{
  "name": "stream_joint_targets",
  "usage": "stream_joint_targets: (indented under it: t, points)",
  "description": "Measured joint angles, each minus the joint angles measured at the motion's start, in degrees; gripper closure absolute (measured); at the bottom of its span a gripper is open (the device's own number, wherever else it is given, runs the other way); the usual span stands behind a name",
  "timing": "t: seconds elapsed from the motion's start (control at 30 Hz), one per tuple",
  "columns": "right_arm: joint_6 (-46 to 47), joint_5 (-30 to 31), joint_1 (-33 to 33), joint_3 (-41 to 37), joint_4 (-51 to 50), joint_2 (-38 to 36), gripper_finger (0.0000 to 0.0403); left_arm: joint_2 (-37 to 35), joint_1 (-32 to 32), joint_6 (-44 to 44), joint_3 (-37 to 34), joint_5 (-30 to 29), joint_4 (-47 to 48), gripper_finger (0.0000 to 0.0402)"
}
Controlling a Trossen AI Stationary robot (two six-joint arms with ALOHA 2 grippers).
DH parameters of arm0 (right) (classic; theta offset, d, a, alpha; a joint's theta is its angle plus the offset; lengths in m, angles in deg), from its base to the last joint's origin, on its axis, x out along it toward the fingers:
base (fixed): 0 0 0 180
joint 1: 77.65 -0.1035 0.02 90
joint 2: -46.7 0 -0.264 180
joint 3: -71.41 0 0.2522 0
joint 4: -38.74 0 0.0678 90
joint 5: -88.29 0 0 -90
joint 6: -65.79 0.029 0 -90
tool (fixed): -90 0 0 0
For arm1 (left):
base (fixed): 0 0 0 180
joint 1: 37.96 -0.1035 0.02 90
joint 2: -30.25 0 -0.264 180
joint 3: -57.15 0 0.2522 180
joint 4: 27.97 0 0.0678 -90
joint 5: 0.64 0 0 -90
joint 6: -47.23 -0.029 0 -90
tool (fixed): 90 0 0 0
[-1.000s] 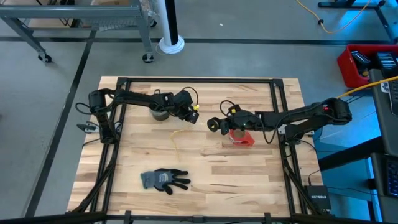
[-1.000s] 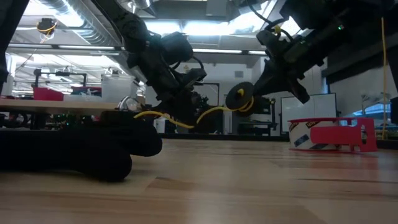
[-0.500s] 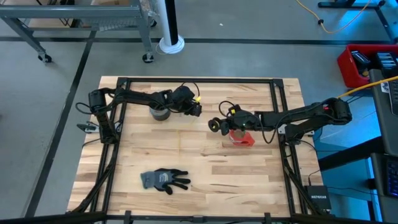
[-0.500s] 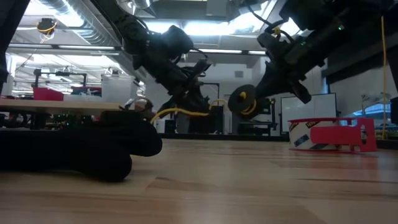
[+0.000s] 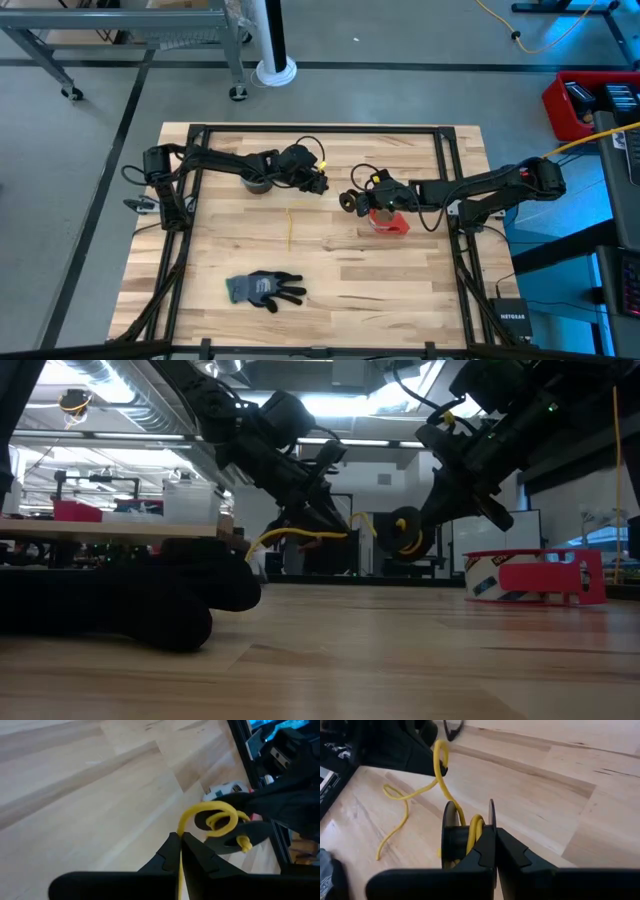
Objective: Coil cords
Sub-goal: Coil the yellow wire onto the spool
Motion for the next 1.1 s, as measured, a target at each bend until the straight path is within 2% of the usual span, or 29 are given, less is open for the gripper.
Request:
stream_joint_targets:
  t: [0.17,0.4,0.6,0.77,0.9,1.1]
  points:
    - [0.1,-1.16,0.02,0.0,0.86,0.0,0.0398,0.0,0.02,1.69,0.0,0.0,-2.22,0.0401]
    - [0.31,-1.11,0.02,0.0,0.78,0.0,0.0398,0.02,-0.15,2.11,0.0,-3.26,-8.88,0.0401]
    - [2.66,-1.14,0.02,0.48,-0.2,0.0,0.0398,0.02,-0.15,2.24,0.0,-7.06,-6.02,0.0401]
    - [4.94,-0.14,0.02,3.86,-4.59,0.02,0.0398,0.02,-0.09,6.21,0.0,-9.34,-4.59,0.0401]
    - [4.55,3.19,0.04,7.01,-8.4,2.01,0.0398,0.02,1.37,6.5,0.0,-8.34,-7.57,0.0401]
    - [3.41,4.65,0.08,11.24,-11.26,8.72,0.0398,0.04,3.78,7.18,0.02,-7.24,-8.97,0.0401]
